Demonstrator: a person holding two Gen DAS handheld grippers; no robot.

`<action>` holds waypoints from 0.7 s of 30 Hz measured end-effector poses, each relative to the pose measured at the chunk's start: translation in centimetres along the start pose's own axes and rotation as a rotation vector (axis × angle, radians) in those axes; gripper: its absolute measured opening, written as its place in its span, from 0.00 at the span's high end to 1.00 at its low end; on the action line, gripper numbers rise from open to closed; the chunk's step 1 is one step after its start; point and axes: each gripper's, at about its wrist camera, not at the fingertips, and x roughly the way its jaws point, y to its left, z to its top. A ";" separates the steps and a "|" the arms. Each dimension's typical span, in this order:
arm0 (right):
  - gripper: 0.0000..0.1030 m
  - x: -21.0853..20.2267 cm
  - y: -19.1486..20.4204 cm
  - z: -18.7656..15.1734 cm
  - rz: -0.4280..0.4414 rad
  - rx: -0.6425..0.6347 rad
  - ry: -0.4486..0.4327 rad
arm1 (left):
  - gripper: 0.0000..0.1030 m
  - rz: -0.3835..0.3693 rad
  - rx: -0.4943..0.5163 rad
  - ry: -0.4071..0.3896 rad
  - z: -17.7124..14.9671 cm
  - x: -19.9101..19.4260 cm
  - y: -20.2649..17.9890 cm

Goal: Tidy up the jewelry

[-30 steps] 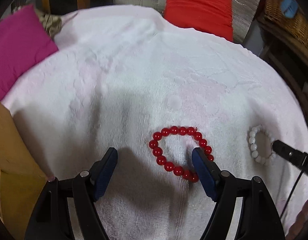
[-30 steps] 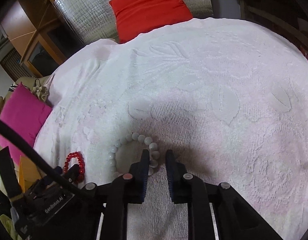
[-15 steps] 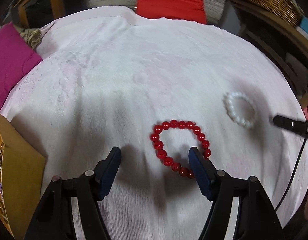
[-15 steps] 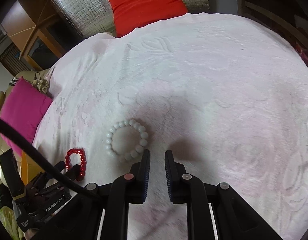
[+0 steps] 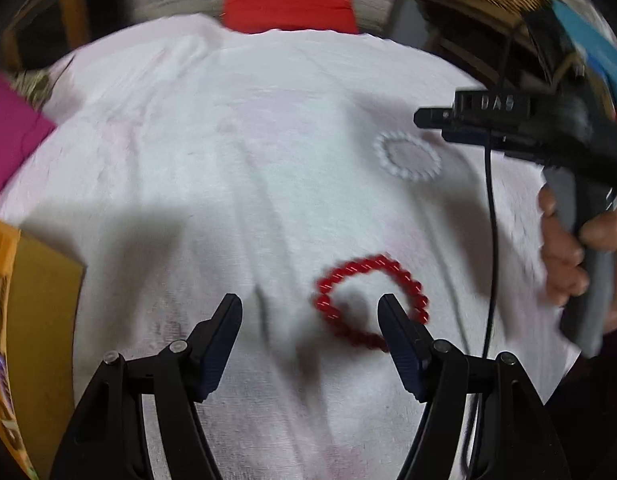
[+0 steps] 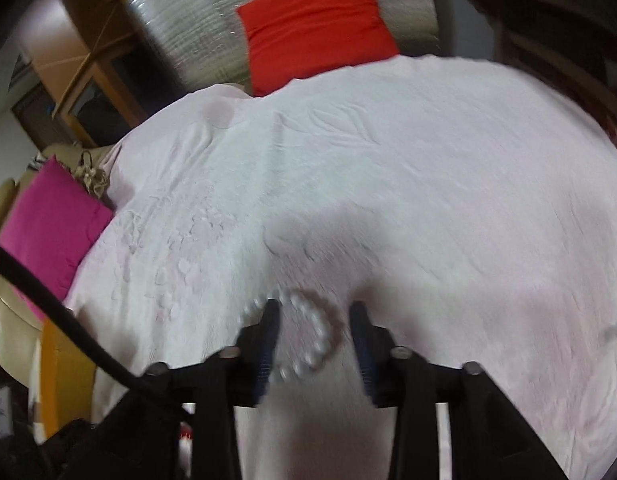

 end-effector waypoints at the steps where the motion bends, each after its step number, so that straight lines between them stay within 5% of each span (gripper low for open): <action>1: 0.58 0.4 0.4 0.2 -0.002 -0.010 -0.012 | 0.31 -0.004 -0.022 -0.001 0.1 -0.1 0.5; 7: 0.59 3.5 1.5 0.5 -0.041 -0.059 0.002 | 0.31 0.028 -0.041 0.002 0.0 -0.1 1.0; 11: 0.70 3.0 2.4 -0.2 -0.099 -0.156 0.056 | 0.31 0.047 -0.031 -0.001 0.2 0.0 0.6; 21: 0.72 -2.2 -1.1 -4.9 -0.004 -0.177 0.220 | 0.31 0.002 0.082 -0.012 -0.6 -1.0 -2.5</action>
